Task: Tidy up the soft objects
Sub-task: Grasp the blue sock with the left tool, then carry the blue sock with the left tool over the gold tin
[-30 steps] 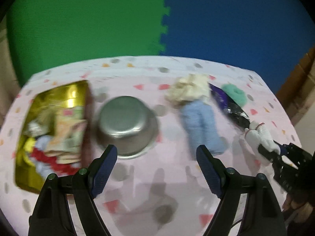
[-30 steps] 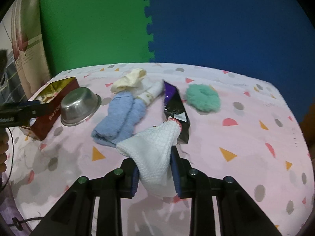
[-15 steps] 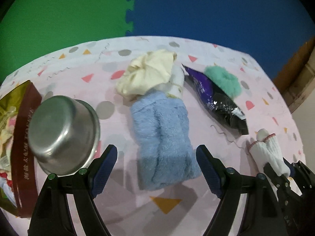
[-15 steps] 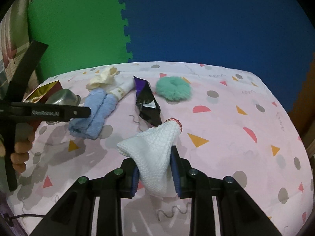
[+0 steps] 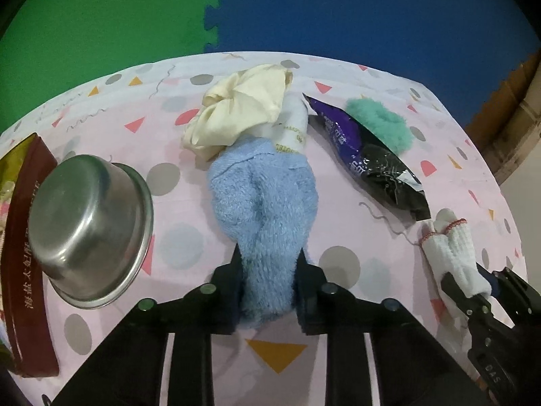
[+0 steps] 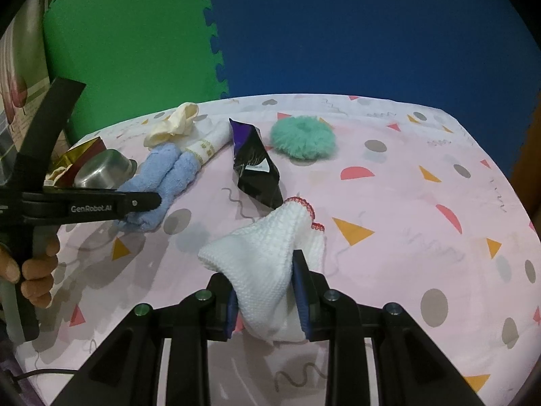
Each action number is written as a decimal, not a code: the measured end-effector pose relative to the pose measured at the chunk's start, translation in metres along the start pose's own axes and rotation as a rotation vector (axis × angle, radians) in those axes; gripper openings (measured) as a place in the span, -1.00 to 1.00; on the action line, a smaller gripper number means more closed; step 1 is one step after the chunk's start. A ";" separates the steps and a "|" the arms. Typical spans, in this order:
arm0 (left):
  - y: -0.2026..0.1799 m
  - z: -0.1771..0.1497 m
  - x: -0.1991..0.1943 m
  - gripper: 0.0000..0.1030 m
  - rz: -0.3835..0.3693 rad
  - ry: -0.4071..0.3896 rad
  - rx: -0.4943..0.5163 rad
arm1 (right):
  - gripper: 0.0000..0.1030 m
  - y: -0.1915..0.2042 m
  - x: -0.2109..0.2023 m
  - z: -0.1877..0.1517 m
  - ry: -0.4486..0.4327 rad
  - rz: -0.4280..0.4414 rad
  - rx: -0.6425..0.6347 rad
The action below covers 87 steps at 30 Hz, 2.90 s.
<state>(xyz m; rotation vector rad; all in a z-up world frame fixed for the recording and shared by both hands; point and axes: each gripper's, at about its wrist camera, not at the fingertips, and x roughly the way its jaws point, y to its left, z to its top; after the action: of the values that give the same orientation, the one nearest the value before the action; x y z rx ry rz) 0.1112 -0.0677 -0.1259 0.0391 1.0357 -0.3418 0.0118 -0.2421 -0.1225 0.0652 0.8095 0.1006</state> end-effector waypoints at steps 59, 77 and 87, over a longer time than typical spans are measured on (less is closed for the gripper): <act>0.137 0.021 -0.141 -0.63 0.367 -0.206 -0.081 | -0.45 0.002 0.003 -0.001 0.008 -0.003 -0.008; 0.241 0.034 -0.110 -0.62 0.348 -0.104 -0.253 | -0.42 0.004 0.004 -0.001 0.014 -0.012 -0.015; 0.260 0.035 -0.070 -0.62 0.358 -0.029 -0.258 | -0.42 0.004 0.005 -0.001 0.015 -0.016 -0.019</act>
<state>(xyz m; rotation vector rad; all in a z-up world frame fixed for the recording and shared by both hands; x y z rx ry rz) 0.1847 0.1904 -0.0818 -0.0127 1.0147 0.1171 0.0139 -0.2375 -0.1264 0.0405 0.8242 0.0937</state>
